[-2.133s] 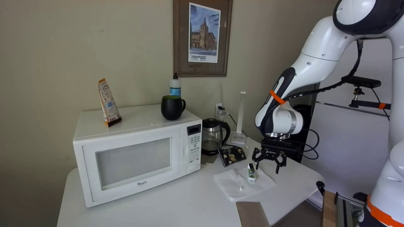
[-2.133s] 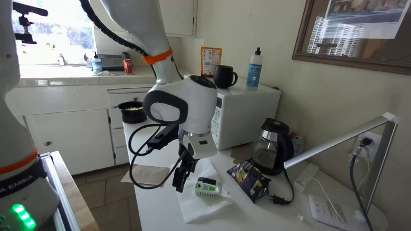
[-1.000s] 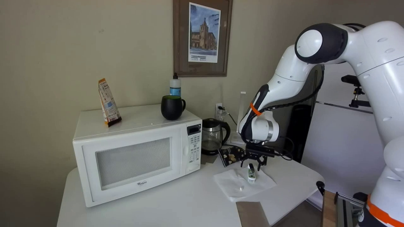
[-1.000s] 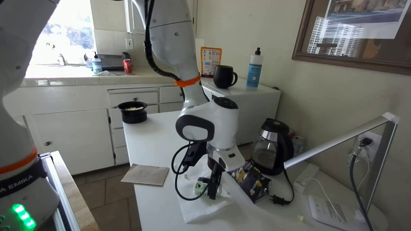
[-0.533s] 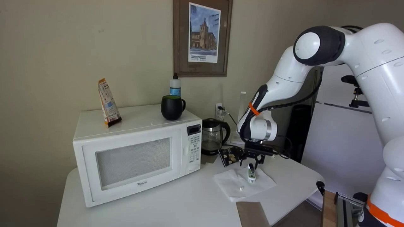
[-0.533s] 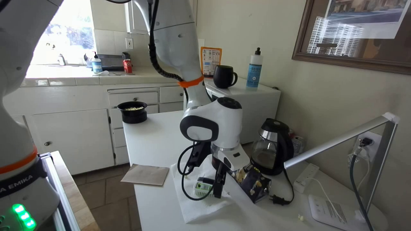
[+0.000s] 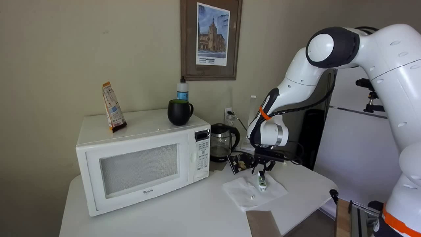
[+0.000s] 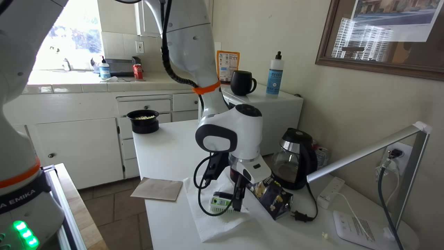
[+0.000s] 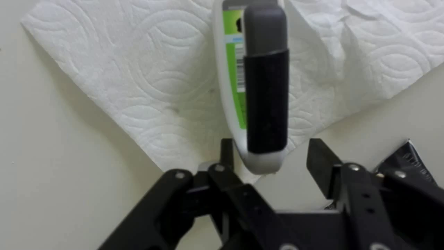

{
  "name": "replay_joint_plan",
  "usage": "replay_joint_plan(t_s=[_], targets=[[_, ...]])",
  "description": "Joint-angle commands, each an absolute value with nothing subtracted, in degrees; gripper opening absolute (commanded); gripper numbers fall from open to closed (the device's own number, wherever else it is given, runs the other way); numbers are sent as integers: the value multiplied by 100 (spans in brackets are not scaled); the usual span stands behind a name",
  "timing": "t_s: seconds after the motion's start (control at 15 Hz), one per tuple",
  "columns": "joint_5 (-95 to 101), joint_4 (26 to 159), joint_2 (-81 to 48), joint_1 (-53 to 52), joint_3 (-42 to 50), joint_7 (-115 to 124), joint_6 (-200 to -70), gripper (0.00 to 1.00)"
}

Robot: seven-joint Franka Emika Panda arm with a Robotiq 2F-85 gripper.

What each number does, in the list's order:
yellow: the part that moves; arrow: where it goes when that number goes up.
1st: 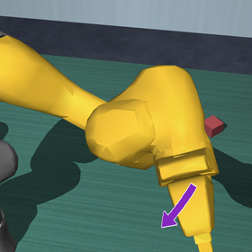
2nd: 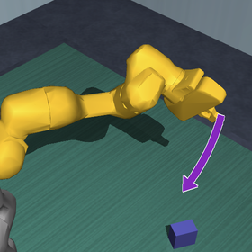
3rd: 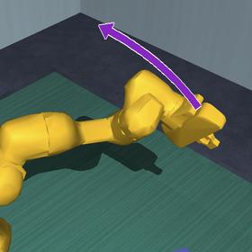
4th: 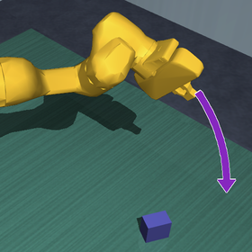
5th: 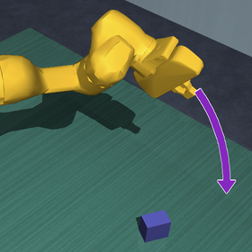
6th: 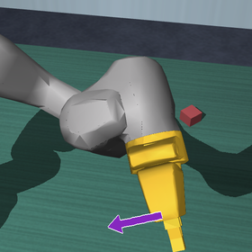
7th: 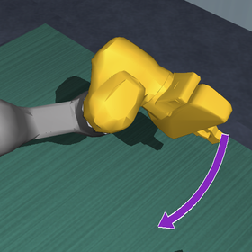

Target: Use the brush to scrub the right side of the counter.

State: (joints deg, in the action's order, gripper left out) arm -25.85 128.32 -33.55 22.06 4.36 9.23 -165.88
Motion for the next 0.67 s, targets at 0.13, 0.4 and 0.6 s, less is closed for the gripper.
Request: replay_joint_plan(t_s=[0.13,0.4,0.6], targets=[[-2406,12920,-3211,2061,587,975,-16451,51],[-2298,13004,-3053,2017,651,936,-16371,57],[-2242,13060,-2913,2051,628,868,-16193,59]])
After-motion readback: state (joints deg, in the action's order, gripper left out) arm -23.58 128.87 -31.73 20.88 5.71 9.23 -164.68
